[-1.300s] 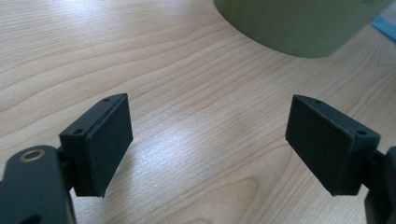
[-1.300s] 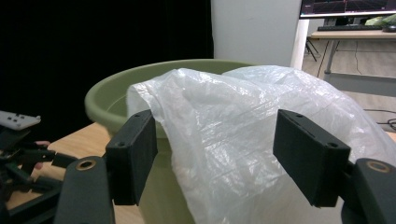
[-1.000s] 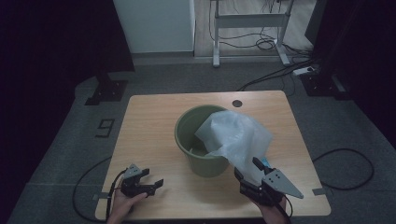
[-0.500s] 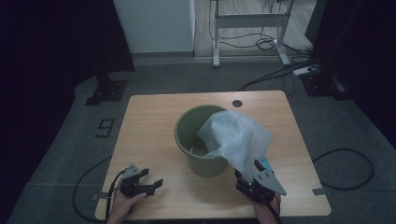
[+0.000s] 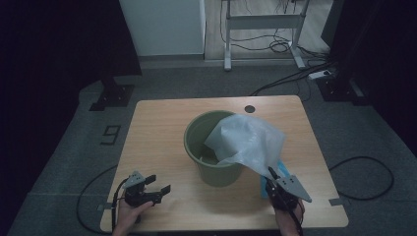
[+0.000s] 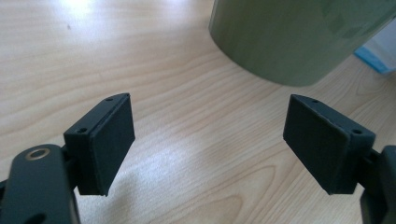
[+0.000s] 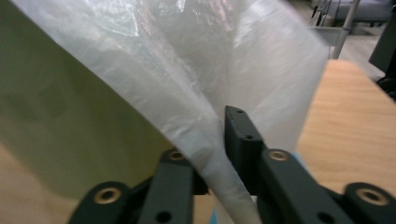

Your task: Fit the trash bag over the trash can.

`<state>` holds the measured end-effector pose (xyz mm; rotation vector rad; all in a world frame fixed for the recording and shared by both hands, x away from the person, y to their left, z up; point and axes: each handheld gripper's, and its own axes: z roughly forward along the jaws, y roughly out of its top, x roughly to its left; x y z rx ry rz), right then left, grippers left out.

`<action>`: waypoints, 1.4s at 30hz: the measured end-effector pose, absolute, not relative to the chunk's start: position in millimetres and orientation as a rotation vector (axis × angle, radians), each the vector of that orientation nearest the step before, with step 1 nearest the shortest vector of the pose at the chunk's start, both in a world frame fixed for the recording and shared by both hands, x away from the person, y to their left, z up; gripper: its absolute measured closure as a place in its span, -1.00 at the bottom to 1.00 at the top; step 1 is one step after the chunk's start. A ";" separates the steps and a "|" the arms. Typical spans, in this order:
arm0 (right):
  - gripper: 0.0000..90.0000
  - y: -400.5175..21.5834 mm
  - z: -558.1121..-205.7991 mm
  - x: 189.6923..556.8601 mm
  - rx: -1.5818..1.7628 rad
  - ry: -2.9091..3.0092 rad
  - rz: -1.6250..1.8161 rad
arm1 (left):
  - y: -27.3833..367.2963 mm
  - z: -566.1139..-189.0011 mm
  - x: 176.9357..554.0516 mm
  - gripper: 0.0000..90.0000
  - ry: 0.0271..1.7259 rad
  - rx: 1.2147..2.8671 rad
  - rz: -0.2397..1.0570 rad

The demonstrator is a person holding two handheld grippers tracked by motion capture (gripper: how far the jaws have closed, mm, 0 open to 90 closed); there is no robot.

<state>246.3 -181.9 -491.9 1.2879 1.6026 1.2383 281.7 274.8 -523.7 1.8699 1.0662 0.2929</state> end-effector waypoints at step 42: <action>0.97 -164.2 -370.1 267.8 1.065 1.555 1.563 | 197.5 -394.0 260.2 -0.54 0.914 1.671 0.569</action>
